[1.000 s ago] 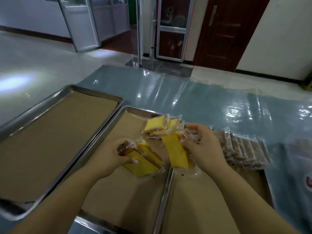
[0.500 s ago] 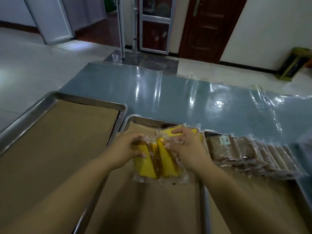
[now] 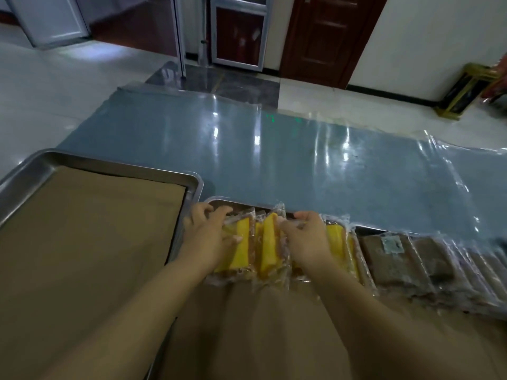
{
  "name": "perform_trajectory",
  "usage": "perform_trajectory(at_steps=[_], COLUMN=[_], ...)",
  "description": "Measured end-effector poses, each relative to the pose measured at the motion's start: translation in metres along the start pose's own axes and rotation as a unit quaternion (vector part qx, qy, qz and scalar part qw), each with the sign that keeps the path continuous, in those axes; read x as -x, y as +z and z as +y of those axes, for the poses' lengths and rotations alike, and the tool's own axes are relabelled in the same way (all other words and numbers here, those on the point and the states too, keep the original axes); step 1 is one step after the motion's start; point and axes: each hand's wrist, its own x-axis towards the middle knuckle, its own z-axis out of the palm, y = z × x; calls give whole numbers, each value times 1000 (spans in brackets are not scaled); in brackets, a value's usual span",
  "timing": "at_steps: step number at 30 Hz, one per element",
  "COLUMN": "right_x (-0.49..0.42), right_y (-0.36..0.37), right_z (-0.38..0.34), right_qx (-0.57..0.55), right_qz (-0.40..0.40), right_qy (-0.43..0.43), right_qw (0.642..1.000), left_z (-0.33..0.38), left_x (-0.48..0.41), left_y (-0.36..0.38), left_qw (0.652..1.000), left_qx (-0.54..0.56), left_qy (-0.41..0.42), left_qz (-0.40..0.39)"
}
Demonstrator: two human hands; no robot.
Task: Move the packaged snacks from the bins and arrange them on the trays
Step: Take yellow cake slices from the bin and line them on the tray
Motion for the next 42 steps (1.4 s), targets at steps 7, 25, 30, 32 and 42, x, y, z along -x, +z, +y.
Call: perform_trajectory(at_steps=[7, 25, 30, 32, 42], right_x=[17, 11, 31, 45, 129], right_y=[-11, 2, -26, -40, -119], right_z=[26, 23, 22, 23, 32], right_qx=[189, 272, 290, 310, 430], right_qz=[-35, -35, -27, -25, -23], right_qy=[-114, -129, -139, -149, -166], right_qw=[975, 953, 946, 939, 887], left_z=[-4, -11, -4, 0, 51], left_x=[25, 24, 47, 60, 137], left_y=[6, 13, 2, -6, -33], left_qw=[996, 989, 988, 987, 974], left_qx=[44, -47, -51, -60, -94], left_qy=[39, 126, 121, 132, 189], left_qz=[-71, -58, -87, -71, -81])
